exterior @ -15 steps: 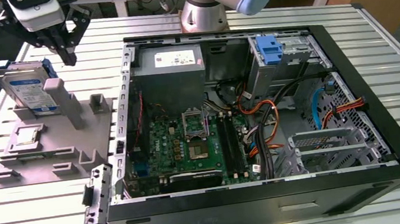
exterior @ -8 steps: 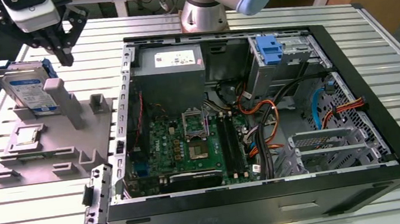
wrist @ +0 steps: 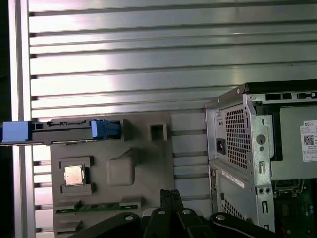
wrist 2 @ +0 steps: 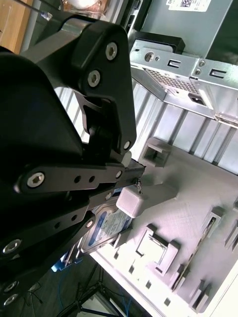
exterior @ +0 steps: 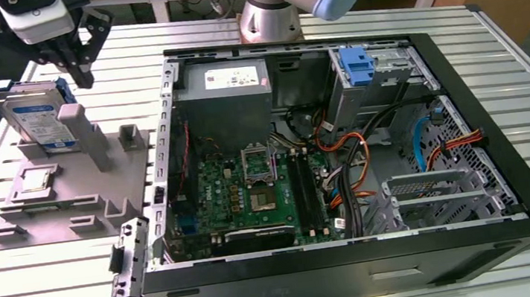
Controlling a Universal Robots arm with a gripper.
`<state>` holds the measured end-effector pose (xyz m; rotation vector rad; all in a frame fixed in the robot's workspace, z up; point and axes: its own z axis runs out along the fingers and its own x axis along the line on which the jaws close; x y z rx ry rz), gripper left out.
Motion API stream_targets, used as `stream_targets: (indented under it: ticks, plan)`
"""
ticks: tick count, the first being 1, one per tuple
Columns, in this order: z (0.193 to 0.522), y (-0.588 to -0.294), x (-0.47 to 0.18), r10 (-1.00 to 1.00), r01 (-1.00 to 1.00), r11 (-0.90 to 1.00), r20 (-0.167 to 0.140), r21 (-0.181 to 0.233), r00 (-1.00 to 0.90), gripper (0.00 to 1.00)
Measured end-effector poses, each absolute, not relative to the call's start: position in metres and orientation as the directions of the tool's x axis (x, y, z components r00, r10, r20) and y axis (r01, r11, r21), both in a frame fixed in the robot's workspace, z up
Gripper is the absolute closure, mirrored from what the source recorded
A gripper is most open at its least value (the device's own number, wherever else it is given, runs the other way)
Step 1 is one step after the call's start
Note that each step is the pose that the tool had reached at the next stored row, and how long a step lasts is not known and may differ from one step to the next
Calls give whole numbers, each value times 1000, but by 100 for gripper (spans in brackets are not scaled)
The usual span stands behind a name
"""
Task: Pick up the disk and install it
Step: 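Reach for the disk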
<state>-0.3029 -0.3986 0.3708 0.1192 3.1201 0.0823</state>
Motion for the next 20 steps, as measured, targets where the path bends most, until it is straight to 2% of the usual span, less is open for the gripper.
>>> stream_targets:
  ticks: [20]
  plan:
    - [370,-399,-314,77,76,996,-15,53,-997,90]
